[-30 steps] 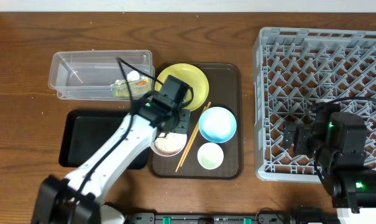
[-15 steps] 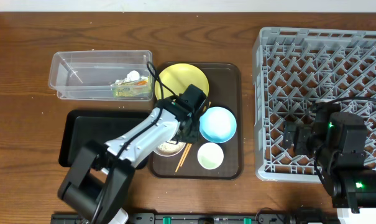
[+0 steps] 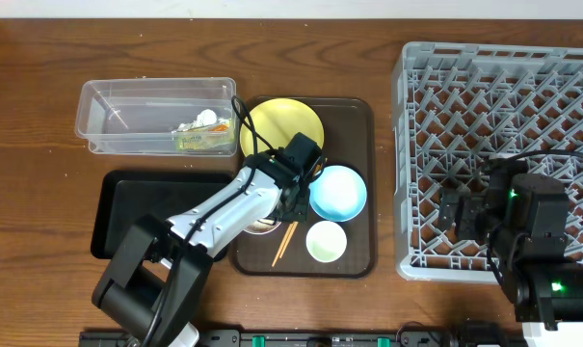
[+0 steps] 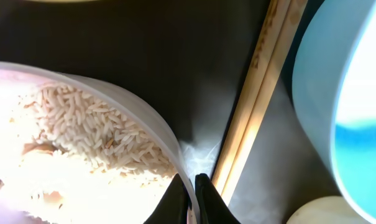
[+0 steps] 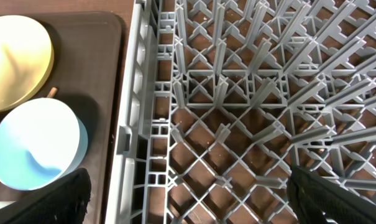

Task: Sort waste into correct bins and load items into the dishwasher rack
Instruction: 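Grasp the rim of the pink rice bowl with the left gripper, then tip the pink bowl over the black tray to dump the rice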

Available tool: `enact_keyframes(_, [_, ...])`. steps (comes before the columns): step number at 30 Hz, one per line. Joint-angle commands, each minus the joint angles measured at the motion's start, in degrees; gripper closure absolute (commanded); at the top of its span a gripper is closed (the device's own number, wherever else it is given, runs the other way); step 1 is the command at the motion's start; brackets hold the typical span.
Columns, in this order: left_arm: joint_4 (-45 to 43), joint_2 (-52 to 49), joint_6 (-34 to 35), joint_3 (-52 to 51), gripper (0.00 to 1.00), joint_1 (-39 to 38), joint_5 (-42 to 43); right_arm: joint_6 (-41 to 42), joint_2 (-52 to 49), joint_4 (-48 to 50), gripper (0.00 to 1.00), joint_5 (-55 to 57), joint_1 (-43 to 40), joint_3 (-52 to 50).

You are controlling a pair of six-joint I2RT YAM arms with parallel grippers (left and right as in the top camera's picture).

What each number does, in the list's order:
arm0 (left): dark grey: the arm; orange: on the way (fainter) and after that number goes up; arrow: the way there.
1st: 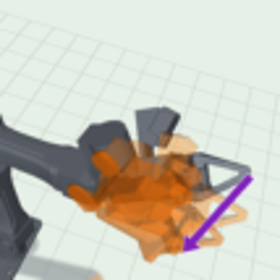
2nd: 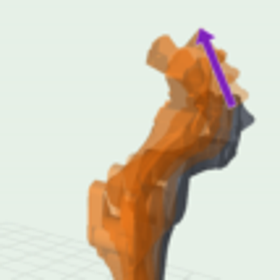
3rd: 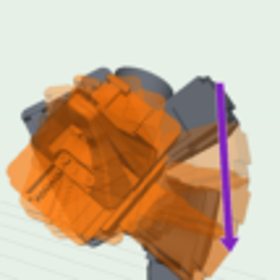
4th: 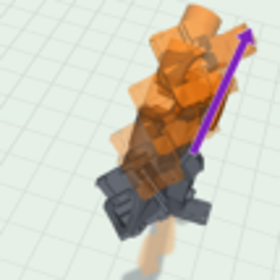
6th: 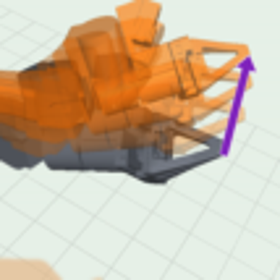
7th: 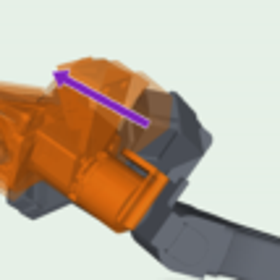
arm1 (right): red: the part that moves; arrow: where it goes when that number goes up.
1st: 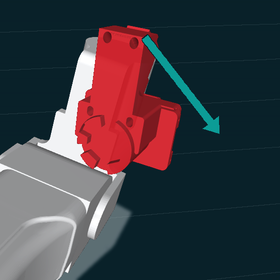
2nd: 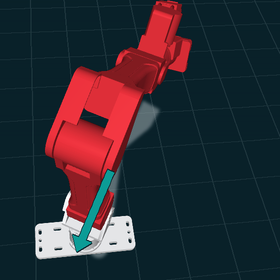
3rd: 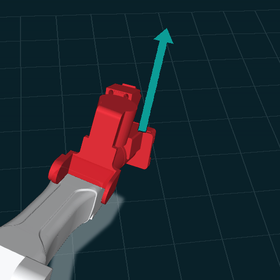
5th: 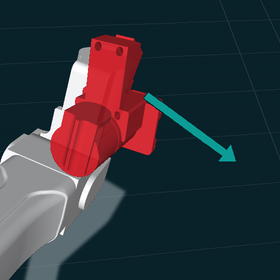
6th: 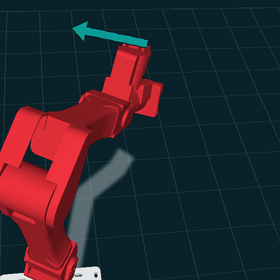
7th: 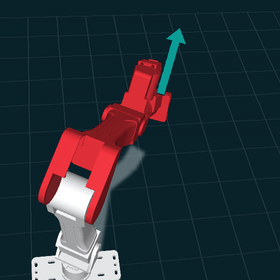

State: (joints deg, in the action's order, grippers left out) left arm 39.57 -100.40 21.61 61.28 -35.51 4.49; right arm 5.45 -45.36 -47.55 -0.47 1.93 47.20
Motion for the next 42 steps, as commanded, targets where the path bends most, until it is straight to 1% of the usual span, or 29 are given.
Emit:
enact_keyframes(1, [2.2,1.1,0.1,1.5,0.94,0.0,0.7,0.3,0.1,-0.1,0.01,-0.2,-0.4,1.0])
enact_keyframes(8, [5.0,8.4,-1.9,3.4,0.94,0.1,0.7,0.3,0.1,-0.1,0.01,-0.2,-0.4,1.0])
enact_keyframes(12, [6.1,13.8,-4.5,3.4,0.94,1.1,0.7,0.3,0.1,-0.1,0.01,-0.2,-0.4,1.0])
enact_keyframes(16, [9.2,18.3,-5.7,3.4,0.94,4.9,1.0,0.3,0.1,-0.1,0.01,-0.2,-0.4,1.0])
enact_keyframes(19, [11.3,20.2,-9.1,3.4,0.94,9.4,4.2,0.3,0.1,-0.1,0.01,-0.2,-0.4,1.0])
enact_keyframes(21, [12.5,20.7,-11.9,3.3,0.94,13.2,8.5,0.3,0.1,-0.1,0.01,-0.2,-0.4,1.0])
enact_keyframes(28, [13.3,20.4,-23.1,0.7,0.94,29.0,29.3,0.3,0.1,-0.5,0.01,-0.2,-0.4,1.0])
enact_keyframes(32, [13.4,19.7,-27.8,-1.8,0.94,37.1,38.9,0.3,0.1,-0.7,0.01,-0.2,-0.4,1.0])
enact_keyframes(40, [13.6,17.6,-34.9,-6.3,0.94,49.6,55.0,0.3,0.1,-0.7,0.01,-0.2,-0.4,1.0])
enact_keyframes(42, [13.5,16.8,-35.1,-7.3,0.94,52.3,58.8,0.3,0.1,-0.7,0.01,-0.2,-0.4,1.0])
